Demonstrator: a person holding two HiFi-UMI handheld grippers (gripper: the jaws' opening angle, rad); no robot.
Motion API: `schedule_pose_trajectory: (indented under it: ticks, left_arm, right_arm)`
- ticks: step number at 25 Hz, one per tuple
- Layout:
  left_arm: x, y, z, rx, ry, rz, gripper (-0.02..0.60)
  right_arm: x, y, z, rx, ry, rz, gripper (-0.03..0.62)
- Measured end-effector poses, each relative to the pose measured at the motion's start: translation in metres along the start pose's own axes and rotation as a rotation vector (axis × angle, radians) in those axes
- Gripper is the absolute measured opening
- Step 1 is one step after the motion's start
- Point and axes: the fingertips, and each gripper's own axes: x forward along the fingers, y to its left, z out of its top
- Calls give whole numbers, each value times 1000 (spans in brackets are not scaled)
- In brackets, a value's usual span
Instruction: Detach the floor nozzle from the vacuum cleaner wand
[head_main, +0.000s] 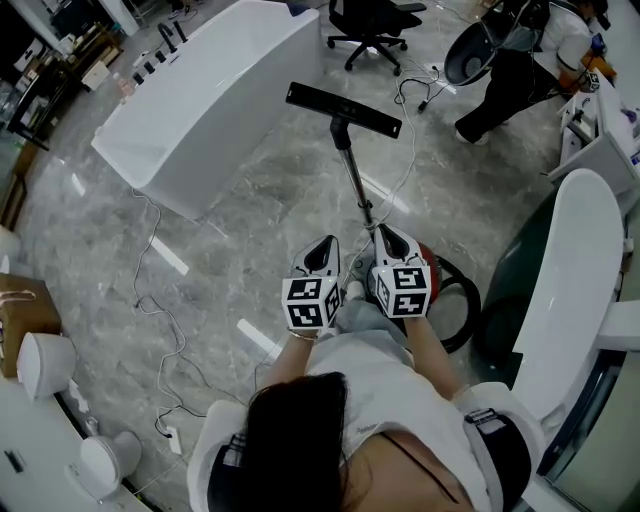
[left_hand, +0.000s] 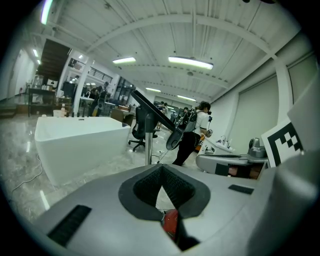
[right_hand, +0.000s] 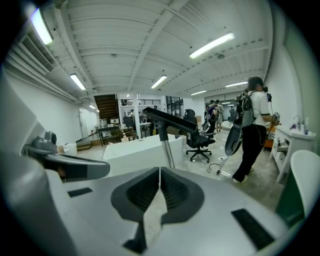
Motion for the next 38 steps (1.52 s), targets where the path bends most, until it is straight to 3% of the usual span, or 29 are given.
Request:
schedule_pose_trajectory:
  ticks: [24,33,35,38]
  left_arm:
    - [61,7,27,9,-6,36,3]
    - [89,14,44,-9,-29,60,3]
    - [94,16,46,-12,-34,69,3]
    - [102,19,48,-14,-33,76,3]
  right_arm:
    - [53,-52,44,-10,-27,45,18]
    - [77,-62,64,-27,-55,100,20]
    - [85,-63,68,-36,-50,124,32]
    - [94,-63,73,-55,-37,157,129]
